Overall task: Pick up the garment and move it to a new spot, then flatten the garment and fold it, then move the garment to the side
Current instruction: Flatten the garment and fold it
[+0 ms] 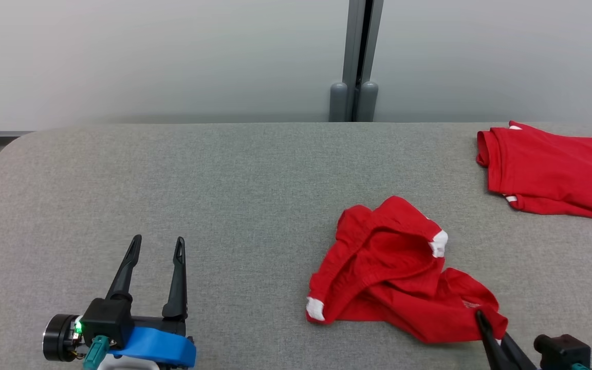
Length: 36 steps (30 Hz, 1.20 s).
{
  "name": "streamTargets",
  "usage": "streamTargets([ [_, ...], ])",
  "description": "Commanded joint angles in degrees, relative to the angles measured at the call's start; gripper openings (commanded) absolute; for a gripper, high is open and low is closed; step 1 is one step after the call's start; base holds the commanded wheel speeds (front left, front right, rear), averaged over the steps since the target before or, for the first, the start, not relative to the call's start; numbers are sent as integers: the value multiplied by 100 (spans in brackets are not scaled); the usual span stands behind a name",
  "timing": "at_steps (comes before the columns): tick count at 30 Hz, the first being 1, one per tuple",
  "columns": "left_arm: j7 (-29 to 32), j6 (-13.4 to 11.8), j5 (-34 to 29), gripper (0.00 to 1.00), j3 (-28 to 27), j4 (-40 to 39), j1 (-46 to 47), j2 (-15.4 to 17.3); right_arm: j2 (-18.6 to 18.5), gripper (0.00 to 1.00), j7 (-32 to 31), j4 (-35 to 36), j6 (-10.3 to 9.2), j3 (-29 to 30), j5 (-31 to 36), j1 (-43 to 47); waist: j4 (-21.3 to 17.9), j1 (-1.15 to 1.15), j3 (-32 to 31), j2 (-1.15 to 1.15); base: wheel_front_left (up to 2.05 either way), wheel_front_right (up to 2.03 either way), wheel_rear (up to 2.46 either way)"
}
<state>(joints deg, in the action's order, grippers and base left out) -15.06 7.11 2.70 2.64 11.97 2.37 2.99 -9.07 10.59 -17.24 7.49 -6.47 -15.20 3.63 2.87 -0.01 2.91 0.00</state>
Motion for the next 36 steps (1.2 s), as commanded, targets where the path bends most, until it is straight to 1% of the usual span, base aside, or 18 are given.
streamTargets([
  [1,-14,44,3,100,7,-20,-55,-4,-20,0,-73,195,2,174,43,174,-33,1,-12,0,0,0,0],
  [3,-14,45,2,100,14,-17,-59,-4,11,0,-149,305,1,297,85,287,-50,1,-12,0,0,0,0],
  [4,-14,45,1,100,15,-16,-65,-5,38,17,-157,357,1,344,123,298,-58,1,-18,0,0,0,0],
  [5,-14,46,-2,100,18,-12,-71,-5,27,91,-163,406,2,357,197,313,-60,1,-25,0,0,0,0],
  [6,-14,47,-4,100,20,-4,-78,-5,24,100,-122,459,1,381,271,300,-66,1,-42,0,0,0,0],
  [12,-14,49,-26,100,-36,-8,-112,19,184,100,89,808,2,575,496,88,-102,1,-117,0,0,0,0],
  [18,-14,46,-54,100,-56,-42,-118,53,370,100,332,1058,2,529,497,-143,-120,1,-137,0,0,0,0],
  [24,-14,33,-64,100,-34,-61,-103,57,546,100,450,931,1,384,474,-272,-95,1,-117,0,0,0,0],
  [32,-14,34,-67,100,-2,-62,-66,49,615,100,464,788,2,415,462,-362,-55,1,-76,0,0,0,0],
  [36,-14,36,-129,100,188,-56,-39,48,616,100,465,779,2,416,431,-428,-71,1,-54,0,0,0,0],
])
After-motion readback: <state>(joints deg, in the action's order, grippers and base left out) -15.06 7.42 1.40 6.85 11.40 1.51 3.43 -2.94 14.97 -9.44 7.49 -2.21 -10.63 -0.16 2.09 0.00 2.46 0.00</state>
